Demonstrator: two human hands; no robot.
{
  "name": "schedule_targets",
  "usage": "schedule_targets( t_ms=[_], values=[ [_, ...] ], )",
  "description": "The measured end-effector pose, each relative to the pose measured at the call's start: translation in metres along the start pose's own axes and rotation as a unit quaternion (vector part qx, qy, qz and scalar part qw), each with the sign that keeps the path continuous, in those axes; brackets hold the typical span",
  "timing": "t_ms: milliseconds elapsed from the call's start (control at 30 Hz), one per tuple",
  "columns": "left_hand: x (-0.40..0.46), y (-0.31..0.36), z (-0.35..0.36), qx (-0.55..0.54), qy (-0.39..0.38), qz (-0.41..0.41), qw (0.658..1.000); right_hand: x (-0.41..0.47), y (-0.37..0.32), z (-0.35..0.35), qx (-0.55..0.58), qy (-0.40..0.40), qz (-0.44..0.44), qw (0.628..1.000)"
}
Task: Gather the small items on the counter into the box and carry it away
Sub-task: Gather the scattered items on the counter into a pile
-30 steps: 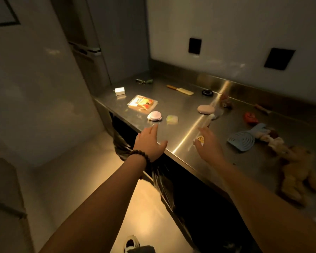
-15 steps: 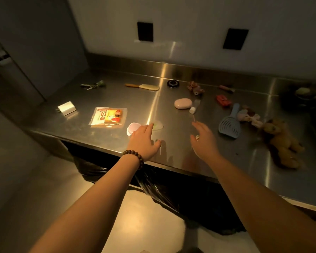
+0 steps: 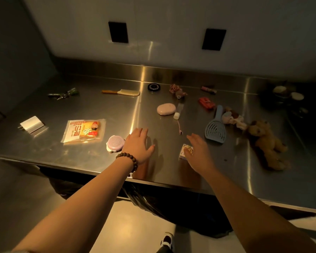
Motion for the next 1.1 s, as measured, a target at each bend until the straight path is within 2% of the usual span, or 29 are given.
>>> schedule_targets(
  t_ms=[233, 433, 533, 667, 900, 1100],
  values=[
    [0.034, -0.029, 0.029, 0.058, -0.082, -0.05, 0.994, 0.001, 0.026, 0.03, -0.089, -0.094, 0.006, 0.992],
    [0.055, -0.044, 0.046, 0.024, -0.099, -0.047, 0.994, -0.003, 0.039, 0.048, -0.11, -0.119, 0.03, 0.986],
    [0.063, -0.043, 0.044, 0.027, -0.063, -0.022, 0.997, -0.001, 0.035, 0.045, -0.115, -0.095, 0.04, 0.988],
    [0.071, -0.017, 0.042, -0.013, -0.053, 0.013, 0.998, -0.001, 0.031, 0.036, -0.115, -0.044, 0.068, 0.99],
    [0.059, 0.115, 0.05, -0.081, -0.069, 0.162, 0.981, -0.033, 0.072, -0.038, -0.14, 0.12, 0.141, 0.973],
    [0.024, 0.207, 0.093, -0.042, -0.118, 0.267, 0.955, -0.099, 0.146, -0.103, -0.17, 0.163, 0.249, 0.939]
  ],
)
Point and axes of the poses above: each hand's wrist, its own x-axis towards the middle knuckle, its own z-axis out of the palm, y = z × x, the point moved 8 cm from there along x, towards the middle knuckle, and after that the axes turned 10 degrees about -z, right-handed, at the moved point
